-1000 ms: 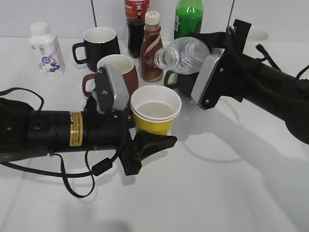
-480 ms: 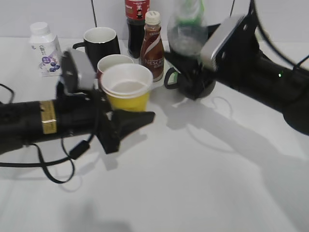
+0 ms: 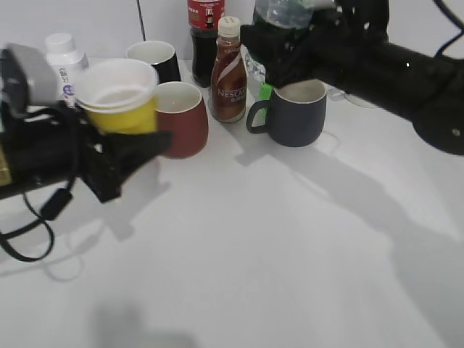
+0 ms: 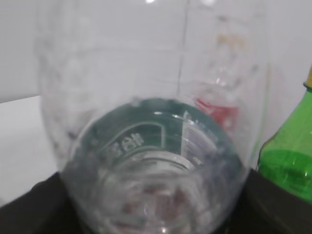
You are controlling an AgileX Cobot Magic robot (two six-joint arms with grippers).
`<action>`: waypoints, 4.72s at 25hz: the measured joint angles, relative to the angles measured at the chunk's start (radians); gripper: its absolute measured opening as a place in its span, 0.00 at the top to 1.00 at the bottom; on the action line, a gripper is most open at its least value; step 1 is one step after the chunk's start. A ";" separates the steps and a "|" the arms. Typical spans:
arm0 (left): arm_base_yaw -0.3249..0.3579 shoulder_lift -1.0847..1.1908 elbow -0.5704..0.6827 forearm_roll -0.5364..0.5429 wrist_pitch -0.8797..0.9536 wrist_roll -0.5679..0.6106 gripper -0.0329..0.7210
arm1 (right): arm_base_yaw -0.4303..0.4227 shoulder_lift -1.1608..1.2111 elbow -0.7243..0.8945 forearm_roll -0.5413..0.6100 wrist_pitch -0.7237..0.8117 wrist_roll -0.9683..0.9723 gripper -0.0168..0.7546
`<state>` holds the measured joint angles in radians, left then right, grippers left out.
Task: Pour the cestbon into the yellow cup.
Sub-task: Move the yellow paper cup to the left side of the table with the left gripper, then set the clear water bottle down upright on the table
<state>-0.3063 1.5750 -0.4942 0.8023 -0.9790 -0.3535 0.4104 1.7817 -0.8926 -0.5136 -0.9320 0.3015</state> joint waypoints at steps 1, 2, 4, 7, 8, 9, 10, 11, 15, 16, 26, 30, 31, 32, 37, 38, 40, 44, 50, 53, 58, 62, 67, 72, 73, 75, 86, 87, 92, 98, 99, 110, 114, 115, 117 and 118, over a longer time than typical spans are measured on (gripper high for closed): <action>0.012 -0.018 0.010 -0.018 0.017 0.000 0.37 | 0.000 0.000 -0.013 -0.002 0.023 0.024 0.37; 0.024 -0.032 0.014 -0.031 0.039 0.000 0.37 | 0.000 -0.001 -0.018 -0.003 0.040 0.047 0.37; 0.043 -0.061 0.019 -0.058 0.104 0.000 0.37 | 0.000 -0.012 -0.020 -0.007 0.076 0.082 0.37; 0.055 -0.087 0.019 -0.108 0.180 0.000 0.37 | 0.000 -0.051 -0.020 -0.007 0.194 0.099 0.37; 0.056 -0.090 0.019 -0.131 0.191 0.000 0.37 | 0.000 -0.065 -0.020 -0.007 0.247 0.100 0.37; 0.056 -0.091 0.019 -0.150 0.201 0.000 0.37 | 0.000 -0.084 -0.020 -0.007 0.297 0.102 0.37; 0.057 -0.091 0.019 -0.168 0.211 0.000 0.37 | 0.000 -0.102 -0.020 -0.007 0.343 0.102 0.37; 0.059 -0.091 0.019 -0.181 0.217 0.000 0.37 | 0.000 -0.119 -0.020 -0.007 0.378 0.102 0.37; 0.084 -0.091 0.019 -0.237 0.221 0.000 0.37 | -0.001 -0.171 -0.020 -0.003 0.502 0.102 0.37; 0.096 -0.091 0.019 -0.251 0.223 0.000 0.37 | -0.004 -0.182 -0.019 0.009 0.523 0.102 0.37; 0.180 -0.046 0.019 -0.290 0.191 0.062 0.37 | -0.148 -0.234 0.151 0.149 0.503 0.098 0.37; 0.180 0.026 0.019 -0.355 0.121 0.126 0.37 | -0.219 -0.235 0.180 0.213 0.454 0.025 0.37; 0.180 0.043 0.019 -0.378 0.098 0.146 0.37 | -0.232 -0.235 0.181 0.240 0.447 -0.016 0.37; 0.180 0.064 0.019 -0.397 0.071 0.167 0.37 | -0.241 -0.235 0.181 0.275 0.440 -0.053 0.37; 0.180 0.180 0.018 -0.453 -0.058 0.218 0.37 | -0.250 -0.193 0.181 0.376 0.395 -0.168 0.38; 0.180 0.201 0.013 -0.459 -0.074 0.220 0.37 | -0.250 -0.178 0.181 0.380 0.384 -0.173 0.38; 0.180 0.248 -0.008 -0.466 -0.096 0.231 0.37 | -0.250 -0.150 0.181 0.384 0.373 -0.178 0.38; 0.180 0.326 -0.069 -0.469 -0.110 0.254 0.37 | -0.250 -0.123 0.184 0.387 0.366 -0.181 0.38; 0.181 0.428 -0.144 -0.493 -0.117 0.259 0.37 | -0.250 -0.120 0.184 0.387 0.349 -0.182 0.38; 0.181 0.464 -0.159 -0.496 -0.117 0.268 0.37 | -0.250 -0.120 0.184 0.387 0.349 -0.183 0.38; 0.181 0.484 -0.163 -0.503 -0.117 0.323 0.31 | -0.250 -0.120 0.184 0.387 0.349 -0.185 0.38; 0.181 0.484 -0.164 -0.548 -0.128 0.326 0.20 | -0.250 -0.120 0.184 0.387 0.349 -0.186 0.38; 0.181 0.484 -0.163 -0.566 -0.133 0.327 0.17 | -0.250 -0.120 0.184 0.387 0.349 -0.186 0.38; 0.181 0.484 -0.133 -0.567 -0.140 0.329 0.16 | -0.250 -0.087 0.184 0.394 0.331 -0.206 0.38; 0.181 0.484 -0.122 -0.567 -0.144 0.330 0.16 | -0.250 -0.069 0.184 0.400 0.320 -0.209 0.38; 0.181 0.484 -0.104 -0.568 -0.161 0.330 0.16 | -0.250 -0.033 0.184 0.407 0.293 -0.214 0.38; 0.181 0.446 0.012 -0.593 -0.228 0.330 0.16 | -0.250 0.122 0.184 0.413 0.119 -0.251 0.38; 0.181 0.439 0.025 -0.593 -0.228 0.330 0.16 | -0.250 0.127 0.184 0.413 0.119 -0.251 0.38; 0.181 0.397 0.081 -0.577 -0.230 0.330 0.17 | -0.250 0.128 0.186 0.413 0.111 -0.251 0.38; 0.181 0.311 0.159 -0.522 -0.230 0.314 0.17 | -0.250 0.128 0.234 0.421 0.079 -0.233 0.22; 0.181 0.297 0.169 -0.521 -0.230 0.306 0.17 | -0.250 0.128 0.242 0.423 0.073 -0.225 0.21; 0.181 0.072 0.207 -0.466 -0.033 0.133 0.17 | -0.250 0.044 0.376 0.428 0.065 -0.214 0.20; 0.181 -0.014 0.207 -0.426 0.101 0.014 0.17 | -0.248 -0.013 0.420 0.428 0.112 -0.212 0.20; 0.181 -0.031 0.207 -0.415 0.116 -0.010 0.17 | -0.248 -0.023 0.425 0.428 0.130 -0.212 0.20; 0.181 -0.068 0.207 -0.390 0.151 -0.067 0.17 | -0.248 -0.042 0.435 0.428 0.175 -0.212 0.21; 0.181 -0.082 0.208 -0.379 0.165 -0.093 0.17 | -0.248 -0.051 0.436 0.428 0.204 -0.211 0.21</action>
<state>-0.1257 1.4935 -0.2864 0.4233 -0.8143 -0.4461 0.1628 1.7311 -0.4566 -0.0852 -0.7284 0.0909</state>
